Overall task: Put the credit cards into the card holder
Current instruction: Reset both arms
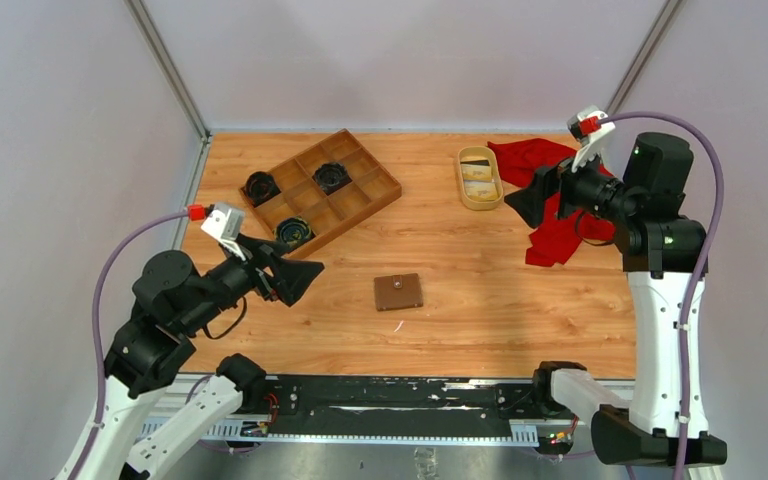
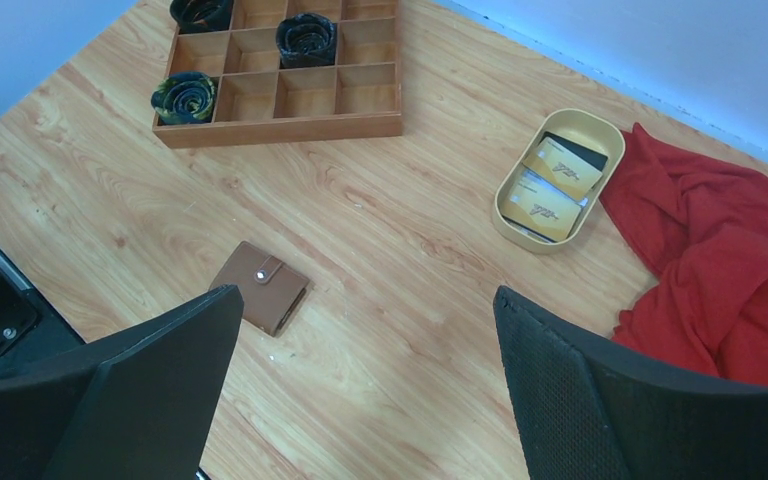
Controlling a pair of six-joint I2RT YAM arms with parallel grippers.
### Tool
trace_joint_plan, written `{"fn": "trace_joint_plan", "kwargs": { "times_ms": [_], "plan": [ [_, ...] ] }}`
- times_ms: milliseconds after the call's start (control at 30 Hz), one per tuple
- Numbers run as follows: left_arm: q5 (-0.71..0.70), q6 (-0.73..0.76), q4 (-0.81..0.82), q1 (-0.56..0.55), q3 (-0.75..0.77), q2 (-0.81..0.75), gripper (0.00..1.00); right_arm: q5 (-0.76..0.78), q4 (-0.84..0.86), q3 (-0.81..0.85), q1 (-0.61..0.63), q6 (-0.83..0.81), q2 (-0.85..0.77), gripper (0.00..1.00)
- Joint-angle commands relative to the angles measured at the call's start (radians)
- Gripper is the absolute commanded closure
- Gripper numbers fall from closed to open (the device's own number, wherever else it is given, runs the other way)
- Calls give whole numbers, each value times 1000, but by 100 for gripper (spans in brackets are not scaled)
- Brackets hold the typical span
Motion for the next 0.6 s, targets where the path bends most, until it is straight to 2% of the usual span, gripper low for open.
{"fn": "trace_joint_plan", "kwargs": {
  "times_ms": [0,200,567],
  "plan": [
    [1,49,-8,8,9,32,0,-66,7,-20,-45,23,-7,0],
    [29,47,76,8,-14,79,0,-127,14,-30,-82,25,4,0],
    [43,56,103,8,-38,105,0,-141,30,-35,-121,45,25,0]
  ]
}}
